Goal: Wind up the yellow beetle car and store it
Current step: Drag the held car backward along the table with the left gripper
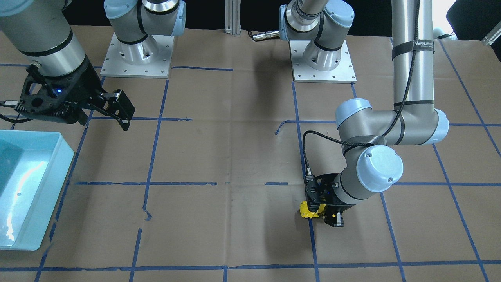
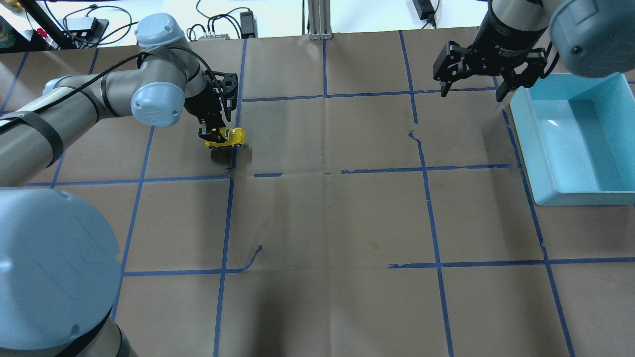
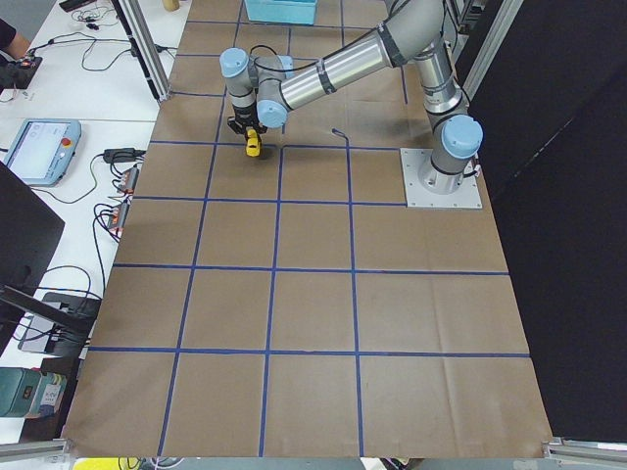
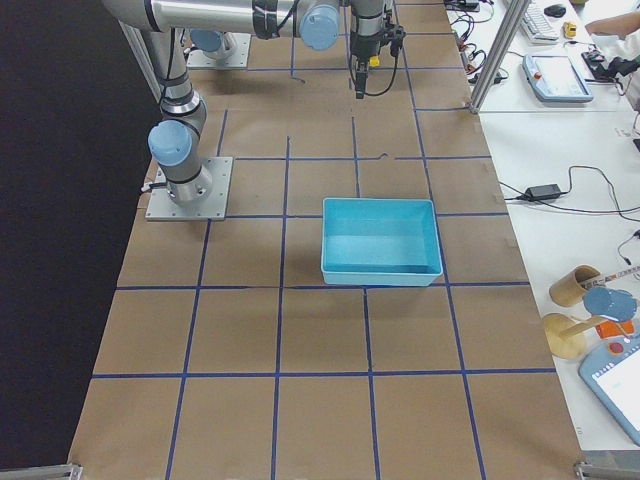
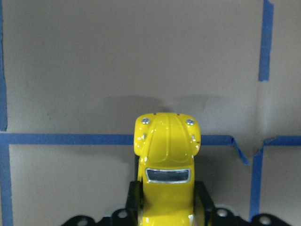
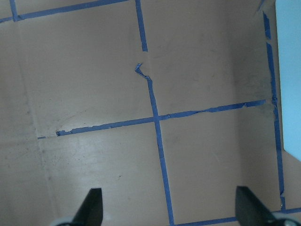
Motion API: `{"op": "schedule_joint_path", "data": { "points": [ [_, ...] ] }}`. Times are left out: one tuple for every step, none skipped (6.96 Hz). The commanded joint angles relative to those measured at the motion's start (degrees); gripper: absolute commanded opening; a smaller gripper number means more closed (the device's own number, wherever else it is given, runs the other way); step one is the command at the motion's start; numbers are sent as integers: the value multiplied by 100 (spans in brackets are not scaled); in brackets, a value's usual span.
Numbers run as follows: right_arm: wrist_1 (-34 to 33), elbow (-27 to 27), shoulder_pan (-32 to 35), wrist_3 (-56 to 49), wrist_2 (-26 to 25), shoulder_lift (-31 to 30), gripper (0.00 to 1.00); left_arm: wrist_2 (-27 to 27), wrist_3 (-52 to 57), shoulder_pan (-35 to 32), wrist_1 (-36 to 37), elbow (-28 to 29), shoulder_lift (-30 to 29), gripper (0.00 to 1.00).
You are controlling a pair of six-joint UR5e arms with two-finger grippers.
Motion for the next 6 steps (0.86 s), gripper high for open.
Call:
{"op": "schedule_joint_path", "data": {
  "points": [
    [-18, 21, -5, -9, -1, 1, 100, -32, 44, 10, 17, -55, -34, 0],
    [-71, 4, -14, -79, 7, 19, 100, -14, 132, 19, 26, -47, -51, 0],
    [-158, -31, -14, -88, 42, 62, 100, -6, 133, 45, 60, -56, -95, 0],
    [-168, -14, -5, -36, 51, 80, 100, 3, 115, 36, 70, -47, -130, 0],
    [-246, -14, -5, -44, 51, 202, 100, 3, 124, 45, 78, -56, -139, 0],
    [-238, -23, -5, -44, 42, 221, 100, 3, 115, 45, 78, -56, -148, 0]
  ]
}}
